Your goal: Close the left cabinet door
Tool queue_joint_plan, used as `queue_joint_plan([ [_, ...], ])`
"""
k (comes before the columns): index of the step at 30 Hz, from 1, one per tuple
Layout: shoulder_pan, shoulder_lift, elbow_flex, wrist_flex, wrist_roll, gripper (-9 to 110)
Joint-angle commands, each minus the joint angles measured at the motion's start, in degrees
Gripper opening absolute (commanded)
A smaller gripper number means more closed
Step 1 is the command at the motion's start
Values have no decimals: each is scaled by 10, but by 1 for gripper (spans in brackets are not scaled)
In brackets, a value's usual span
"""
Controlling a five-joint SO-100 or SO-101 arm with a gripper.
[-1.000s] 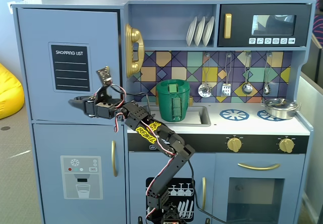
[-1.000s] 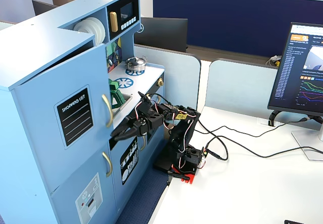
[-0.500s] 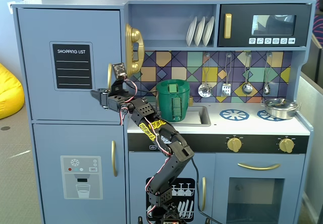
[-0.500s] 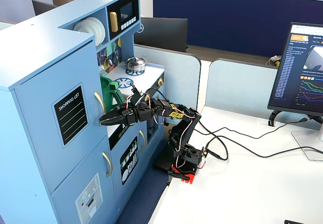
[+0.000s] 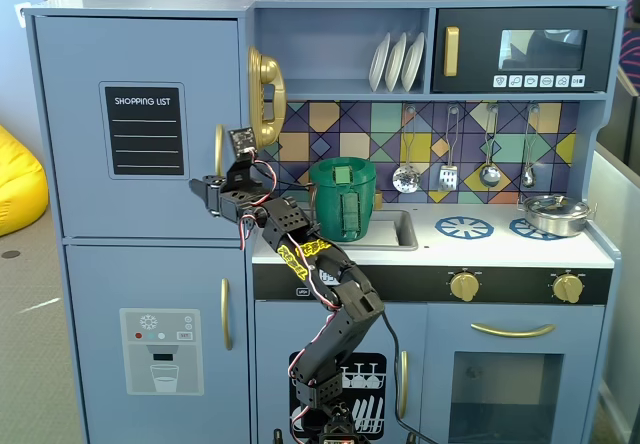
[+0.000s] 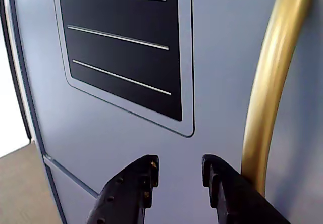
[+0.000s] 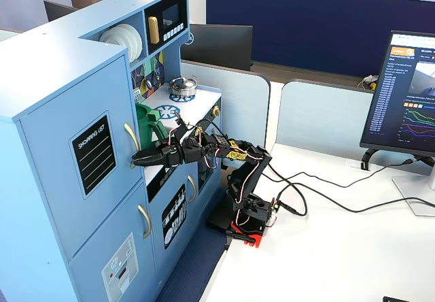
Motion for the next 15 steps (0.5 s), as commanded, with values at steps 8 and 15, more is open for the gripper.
queue_joint_plan([
  [8,-6,54,1,46,30,0],
  [15,-31,172,121,120,8,0],
])
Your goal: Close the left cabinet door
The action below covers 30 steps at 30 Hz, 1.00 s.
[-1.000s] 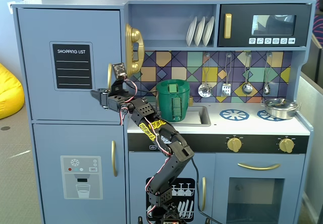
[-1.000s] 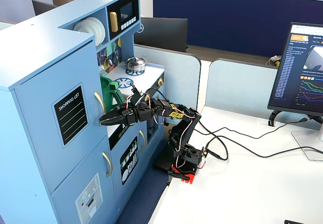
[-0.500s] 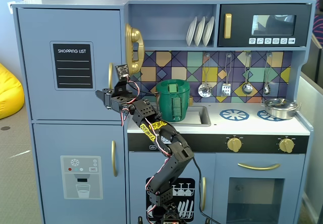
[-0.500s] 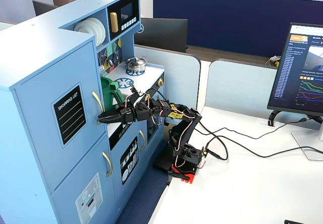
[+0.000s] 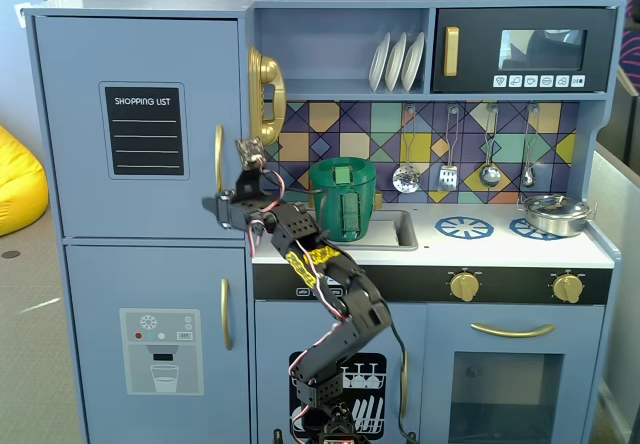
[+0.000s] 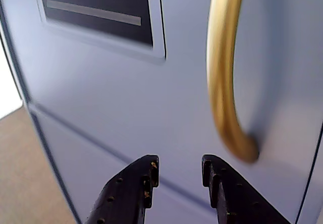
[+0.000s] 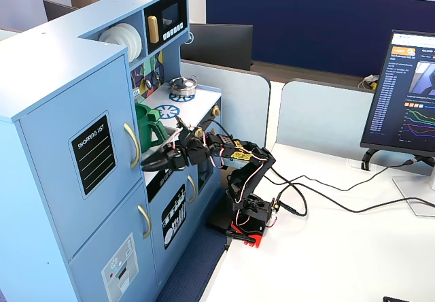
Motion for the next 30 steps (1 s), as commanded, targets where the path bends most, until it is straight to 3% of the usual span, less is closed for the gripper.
queue_joint_plan([
  [1,4,86,46,30,-1,0],
  [10,161,229,222,106,31,0],
  [16,291,312,340,228,18,0],
  [30,434,476,606,369,-2,0],
])
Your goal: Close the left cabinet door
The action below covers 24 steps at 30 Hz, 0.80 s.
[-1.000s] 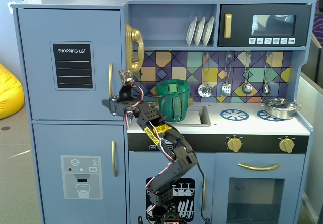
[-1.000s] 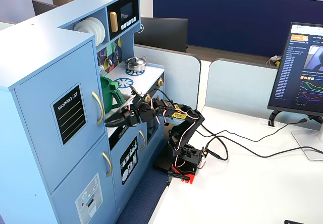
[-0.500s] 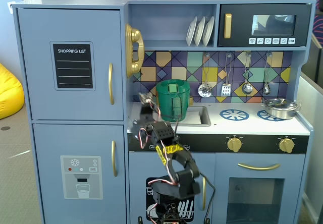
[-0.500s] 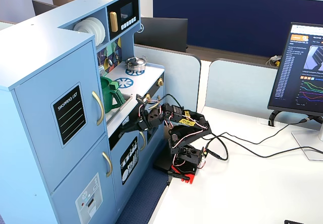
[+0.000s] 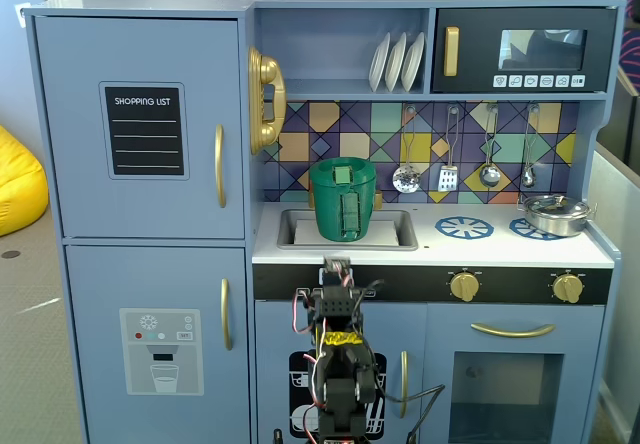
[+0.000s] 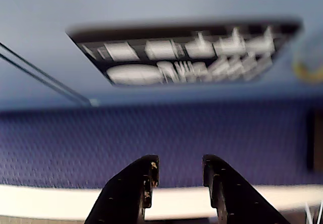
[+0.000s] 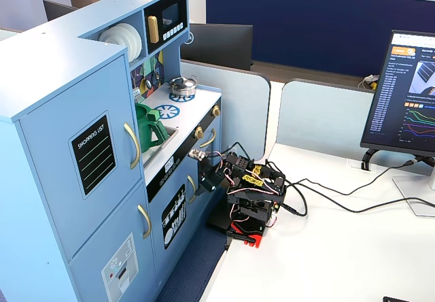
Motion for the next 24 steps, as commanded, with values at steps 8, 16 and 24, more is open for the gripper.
queue_joint_plan([
  [8,36,47,88,87,47,0],
  [16,41,47,91,230,40,0],
  [24,42,47,91,230,39,4],
])
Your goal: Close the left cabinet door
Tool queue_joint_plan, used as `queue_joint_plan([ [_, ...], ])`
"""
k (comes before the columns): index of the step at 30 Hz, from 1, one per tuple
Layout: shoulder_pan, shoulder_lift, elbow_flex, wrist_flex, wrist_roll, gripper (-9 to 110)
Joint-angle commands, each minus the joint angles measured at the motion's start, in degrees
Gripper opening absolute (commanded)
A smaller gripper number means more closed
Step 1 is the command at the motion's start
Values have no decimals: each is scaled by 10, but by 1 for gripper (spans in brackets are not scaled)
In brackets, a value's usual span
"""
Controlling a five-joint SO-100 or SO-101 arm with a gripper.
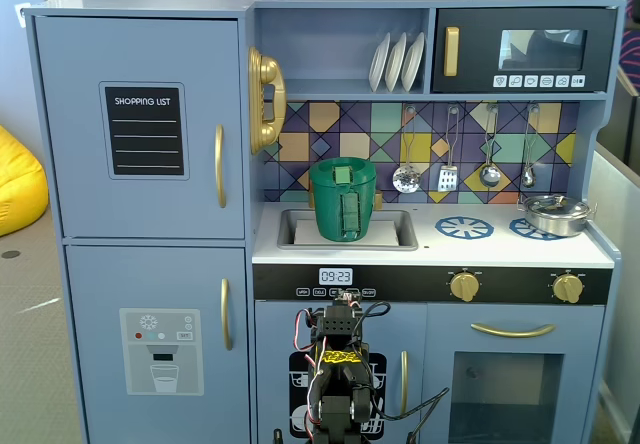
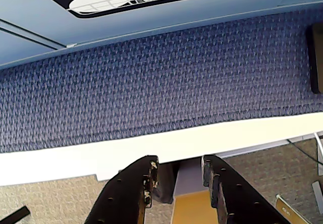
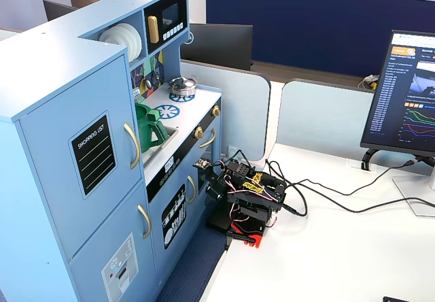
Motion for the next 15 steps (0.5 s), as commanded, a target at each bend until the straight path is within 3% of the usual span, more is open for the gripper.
queue_joint_plan([
  [1,5,-4,-4,107,-8,4],
  [15,3,-4,-4,108,-10,5],
])
